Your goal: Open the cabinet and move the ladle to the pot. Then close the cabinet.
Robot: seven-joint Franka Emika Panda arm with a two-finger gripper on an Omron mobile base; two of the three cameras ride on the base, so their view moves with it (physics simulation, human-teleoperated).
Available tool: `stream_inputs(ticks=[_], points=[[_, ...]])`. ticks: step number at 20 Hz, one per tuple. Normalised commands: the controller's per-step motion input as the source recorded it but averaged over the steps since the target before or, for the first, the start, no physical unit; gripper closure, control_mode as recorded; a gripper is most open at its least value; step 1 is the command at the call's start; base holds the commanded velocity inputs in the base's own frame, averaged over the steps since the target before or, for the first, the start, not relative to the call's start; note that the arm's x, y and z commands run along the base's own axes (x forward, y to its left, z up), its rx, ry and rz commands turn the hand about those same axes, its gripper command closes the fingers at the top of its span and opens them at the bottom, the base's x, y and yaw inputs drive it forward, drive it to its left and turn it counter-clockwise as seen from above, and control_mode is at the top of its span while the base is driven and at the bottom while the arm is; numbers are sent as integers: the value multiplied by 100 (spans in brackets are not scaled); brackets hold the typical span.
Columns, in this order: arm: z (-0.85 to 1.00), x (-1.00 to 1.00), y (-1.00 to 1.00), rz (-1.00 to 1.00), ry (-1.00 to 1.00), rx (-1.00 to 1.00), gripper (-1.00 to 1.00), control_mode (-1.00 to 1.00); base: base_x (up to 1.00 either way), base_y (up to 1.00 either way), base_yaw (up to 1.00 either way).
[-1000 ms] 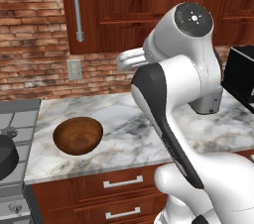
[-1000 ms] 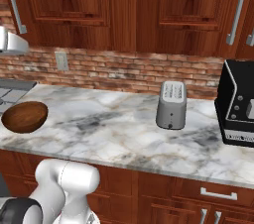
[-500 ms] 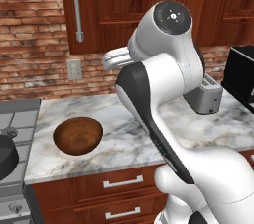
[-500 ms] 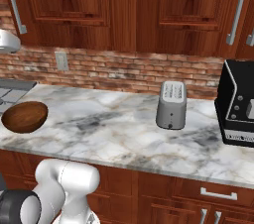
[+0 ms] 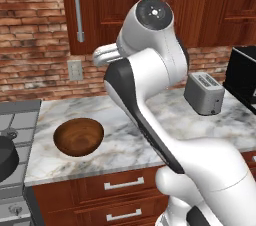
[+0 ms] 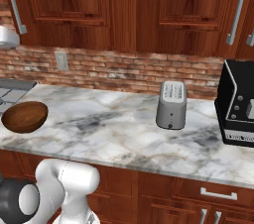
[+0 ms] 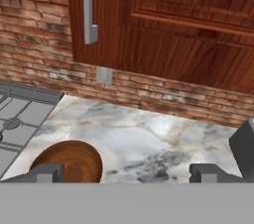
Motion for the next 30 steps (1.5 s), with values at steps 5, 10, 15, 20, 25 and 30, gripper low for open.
stream_inputs(ticks=[5, 10, 15, 20, 25, 30], points=[[5, 24, 11, 0, 0, 0, -100, -100, 0, 0, 0], [4, 22, 9, 0, 0, 0, -100, -100, 0, 0, 0], [11, 20, 6, 0, 0, -1, -100, -100, 0, 0, 0], [2, 25, 12, 0, 0, 0, -100, -100, 0, 0, 0], [0, 36, 16, 0, 0, 0, -100, -100, 0, 0, 0], [3, 35, 13, 0, 0, 0, -100, -100, 0, 0, 0]])
